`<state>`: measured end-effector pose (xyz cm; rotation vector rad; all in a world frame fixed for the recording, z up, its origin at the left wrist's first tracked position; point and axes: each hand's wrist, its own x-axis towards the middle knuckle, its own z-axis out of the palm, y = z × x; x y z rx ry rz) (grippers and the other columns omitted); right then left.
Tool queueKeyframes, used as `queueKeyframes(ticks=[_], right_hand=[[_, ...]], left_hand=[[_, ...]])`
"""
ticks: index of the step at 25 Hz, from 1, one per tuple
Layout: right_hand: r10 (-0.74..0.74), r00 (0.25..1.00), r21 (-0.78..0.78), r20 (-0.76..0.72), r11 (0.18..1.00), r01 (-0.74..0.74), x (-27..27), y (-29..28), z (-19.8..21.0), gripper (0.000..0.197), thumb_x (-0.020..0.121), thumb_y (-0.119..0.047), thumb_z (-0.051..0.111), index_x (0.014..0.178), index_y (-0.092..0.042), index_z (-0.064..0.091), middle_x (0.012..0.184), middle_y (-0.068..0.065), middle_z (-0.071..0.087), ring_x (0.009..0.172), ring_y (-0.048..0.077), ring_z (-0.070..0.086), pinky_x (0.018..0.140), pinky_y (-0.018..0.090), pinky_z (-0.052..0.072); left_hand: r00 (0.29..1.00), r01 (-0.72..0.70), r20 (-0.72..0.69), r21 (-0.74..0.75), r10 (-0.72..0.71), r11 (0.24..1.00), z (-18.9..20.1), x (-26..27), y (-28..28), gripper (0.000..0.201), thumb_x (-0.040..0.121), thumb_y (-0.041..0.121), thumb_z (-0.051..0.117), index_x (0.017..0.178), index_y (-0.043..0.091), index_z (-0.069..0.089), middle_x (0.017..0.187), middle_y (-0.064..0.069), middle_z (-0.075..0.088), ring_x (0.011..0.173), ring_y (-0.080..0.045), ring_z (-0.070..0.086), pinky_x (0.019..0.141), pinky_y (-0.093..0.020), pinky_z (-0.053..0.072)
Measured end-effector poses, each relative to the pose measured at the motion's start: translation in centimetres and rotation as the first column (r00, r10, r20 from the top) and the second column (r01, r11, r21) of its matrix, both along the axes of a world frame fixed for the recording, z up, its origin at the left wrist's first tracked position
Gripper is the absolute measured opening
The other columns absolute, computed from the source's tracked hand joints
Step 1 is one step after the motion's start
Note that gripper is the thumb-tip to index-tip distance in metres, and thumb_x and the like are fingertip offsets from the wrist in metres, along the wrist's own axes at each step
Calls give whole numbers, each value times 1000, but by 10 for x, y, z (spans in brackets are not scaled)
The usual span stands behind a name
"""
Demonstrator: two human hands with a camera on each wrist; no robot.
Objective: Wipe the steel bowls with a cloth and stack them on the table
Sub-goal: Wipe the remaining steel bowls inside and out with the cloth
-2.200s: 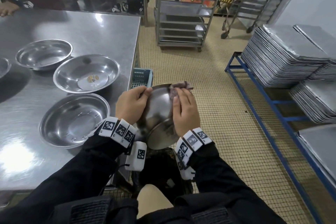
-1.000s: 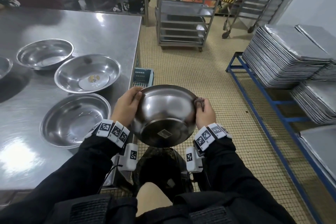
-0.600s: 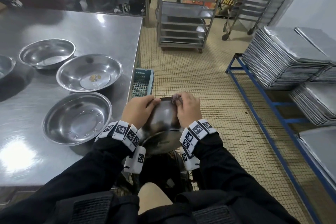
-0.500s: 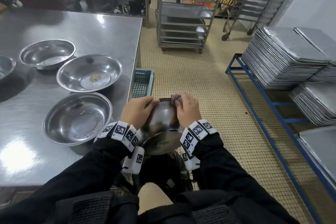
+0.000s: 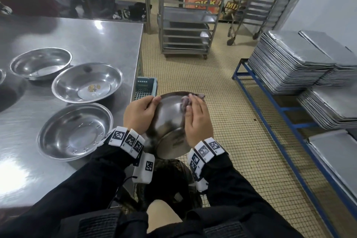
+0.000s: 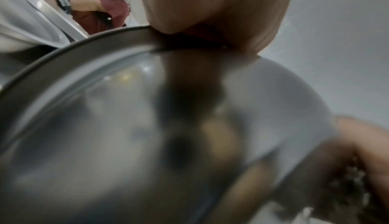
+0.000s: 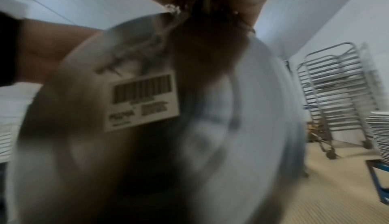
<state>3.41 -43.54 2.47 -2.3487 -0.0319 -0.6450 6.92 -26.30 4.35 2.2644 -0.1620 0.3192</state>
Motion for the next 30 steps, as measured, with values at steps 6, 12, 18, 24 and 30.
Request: queueKeyframes(ticks=[6,12,18,24,30], right_hand=[[-105,992,226,64,970,88,-25,-14,-19,34,97,-14,45,130,-8,48,135,7,48,116,3,42,90,-2,35],[62,993,-57,98,997,-56,-1,9,3,40,94,-32,41,126,-14,55,129,7,46,118,22,49,94,36,49],[-155,970,355,-189,910,215,2,-25,7,34,100,-29,39,126,-12,53,126,5,47,108,9,44,86,19,34],[-89,903,618,-421,700,357,-12,-59,-22,24,98,-33,44,108,-17,57,100,-2,60,97,18,55,75,27,40],[-183,933,406,-309,862,304,-8,-64,-31,16,97,-23,48,100,-12,60,94,2,65,92,23,61,74,27,42]], left_hand=[[997,-48,-55,-16,47,999,8,4,-10,44,99,42,44,74,9,59,62,-2,59,64,-22,54,62,-37,41],[999,-6,-50,29,8,1000,12,3,-16,44,99,42,44,62,18,50,58,4,56,58,-16,51,51,-30,34],[1000,4,0,-78,-4,997,13,-5,-15,44,98,39,49,66,9,55,57,-3,55,57,-19,49,57,-38,40],[997,51,-48,-282,-67,958,-5,-3,-2,33,96,35,54,82,10,70,74,-9,68,73,-21,60,75,-43,49],[974,133,-148,-234,-170,963,-18,-4,-2,20,100,28,47,110,20,62,96,7,65,92,-13,60,90,-39,50]])
